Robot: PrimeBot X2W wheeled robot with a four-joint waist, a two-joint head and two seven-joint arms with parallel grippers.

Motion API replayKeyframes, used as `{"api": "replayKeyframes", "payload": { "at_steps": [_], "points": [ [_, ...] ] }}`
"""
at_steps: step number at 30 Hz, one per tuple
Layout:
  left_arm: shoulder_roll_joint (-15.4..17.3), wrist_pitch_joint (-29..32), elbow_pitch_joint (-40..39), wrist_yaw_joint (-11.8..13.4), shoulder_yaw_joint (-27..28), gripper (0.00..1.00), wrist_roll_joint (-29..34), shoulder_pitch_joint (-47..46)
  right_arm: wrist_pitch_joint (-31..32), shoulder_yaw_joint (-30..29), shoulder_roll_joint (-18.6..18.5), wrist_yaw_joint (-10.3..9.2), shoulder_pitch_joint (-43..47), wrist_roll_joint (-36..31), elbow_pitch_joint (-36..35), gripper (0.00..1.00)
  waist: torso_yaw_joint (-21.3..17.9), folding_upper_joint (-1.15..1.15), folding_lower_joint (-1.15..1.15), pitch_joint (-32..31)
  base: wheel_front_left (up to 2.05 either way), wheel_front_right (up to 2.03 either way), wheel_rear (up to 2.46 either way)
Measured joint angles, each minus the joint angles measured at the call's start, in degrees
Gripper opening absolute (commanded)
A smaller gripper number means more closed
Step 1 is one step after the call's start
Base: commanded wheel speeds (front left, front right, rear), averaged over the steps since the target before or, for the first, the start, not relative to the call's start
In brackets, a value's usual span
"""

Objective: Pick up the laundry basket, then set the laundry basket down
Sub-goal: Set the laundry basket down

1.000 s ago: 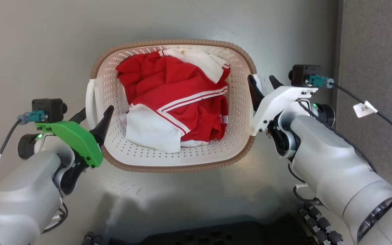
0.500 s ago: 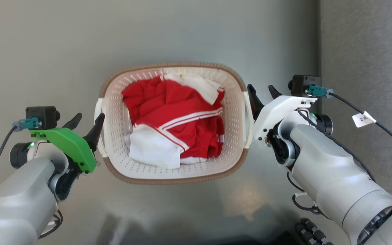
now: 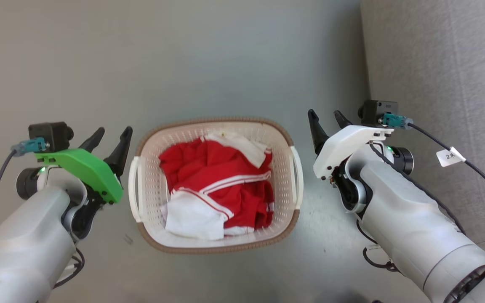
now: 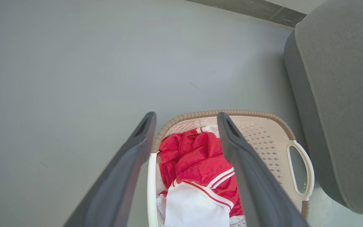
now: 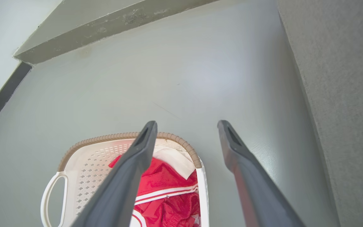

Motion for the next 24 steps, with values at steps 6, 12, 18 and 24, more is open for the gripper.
{"api": "replayKeyframes", "payload": {
  "at_steps": [6, 12, 18, 24],
  "points": [
    [-0.2, 0.0, -1.6, 0.0, 3.8, 1.0, 2.7, 0.1, 0.0, -3.2, 0.0, 0.1, 0.6, -3.3, -3.3, 1.0, 0.0, 0.0, 0.0, -4.9, 0.0, 0.0, 0.0],
    [-0.2, 0.0, -3.0, 0.0, 7.3, 1.0, 4.4, 1.8, 0.0, -5.4, -0.1, 0.71, 1.3, -7.0, -5.8, 1.0, 0.1, 0.0, 0.0, -9.0, 0.0, 0.0, 0.0],
    [-0.9, 0.0, -4.6, 0.0, 10.1, 1.0, 7.4, 5.7, 0.0, -6.9, -1.3, 1.52, 4.5, -11.5, -9.4, 1.0, 0.4, 0.0, 0.0, -14.0, 0.0, 0.0, 0.0],
    [-1.3, 0.0, -6.9, 0.0, 13.8, 1.0, 10.7, 9.2, 0.0, -10.0, -2.1, 1.53, 8.6, -14.5, -13.7, 1.0, 0.9, 0.0, 0.0, -18.9, 0.0, 0.0, 0.0]
  ]
}}
